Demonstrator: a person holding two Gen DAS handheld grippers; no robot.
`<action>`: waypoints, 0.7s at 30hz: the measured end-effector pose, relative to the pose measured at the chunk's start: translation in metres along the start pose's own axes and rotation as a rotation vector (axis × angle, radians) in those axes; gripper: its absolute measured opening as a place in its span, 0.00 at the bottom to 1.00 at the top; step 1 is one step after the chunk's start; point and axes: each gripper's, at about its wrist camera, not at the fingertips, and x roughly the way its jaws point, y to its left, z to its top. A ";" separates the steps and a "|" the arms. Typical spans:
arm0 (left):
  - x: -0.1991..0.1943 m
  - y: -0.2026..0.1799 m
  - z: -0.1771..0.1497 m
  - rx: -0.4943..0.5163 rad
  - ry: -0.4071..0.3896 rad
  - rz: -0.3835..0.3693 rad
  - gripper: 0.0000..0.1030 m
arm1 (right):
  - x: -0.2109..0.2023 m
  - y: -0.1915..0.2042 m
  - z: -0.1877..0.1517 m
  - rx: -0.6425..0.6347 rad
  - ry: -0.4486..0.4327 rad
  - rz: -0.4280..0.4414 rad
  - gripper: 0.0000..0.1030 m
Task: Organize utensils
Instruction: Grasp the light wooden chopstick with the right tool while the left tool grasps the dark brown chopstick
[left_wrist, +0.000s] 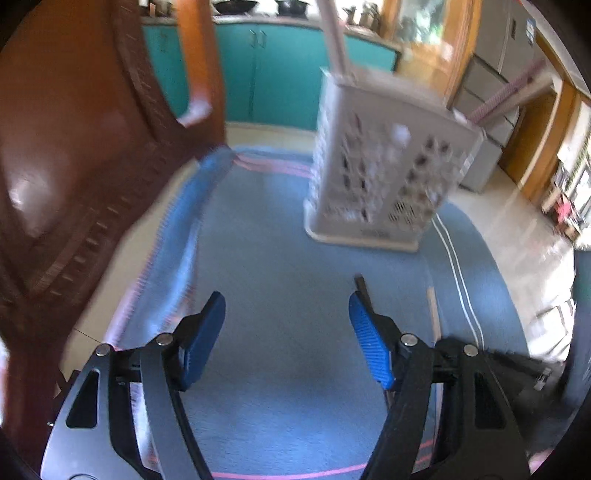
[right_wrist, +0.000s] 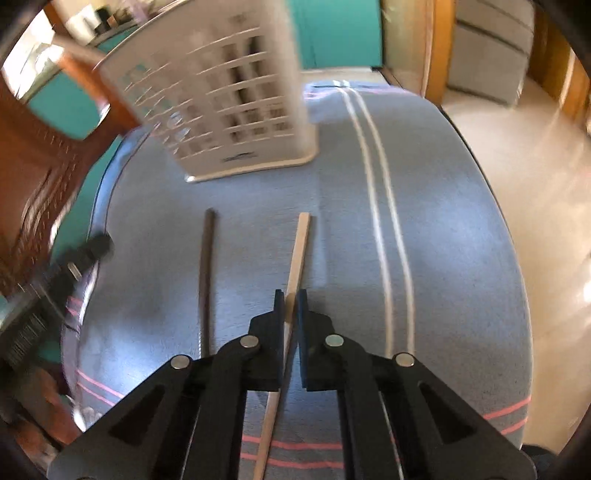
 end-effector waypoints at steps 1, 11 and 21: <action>0.006 -0.004 -0.003 0.008 0.027 -0.024 0.68 | -0.002 -0.005 0.000 0.022 -0.007 -0.005 0.07; 0.037 -0.036 -0.022 0.088 0.130 -0.047 0.66 | -0.019 -0.031 0.012 0.180 -0.112 0.044 0.22; 0.030 -0.023 -0.018 0.086 0.184 -0.075 0.21 | -0.001 -0.007 0.009 0.034 -0.072 0.006 0.38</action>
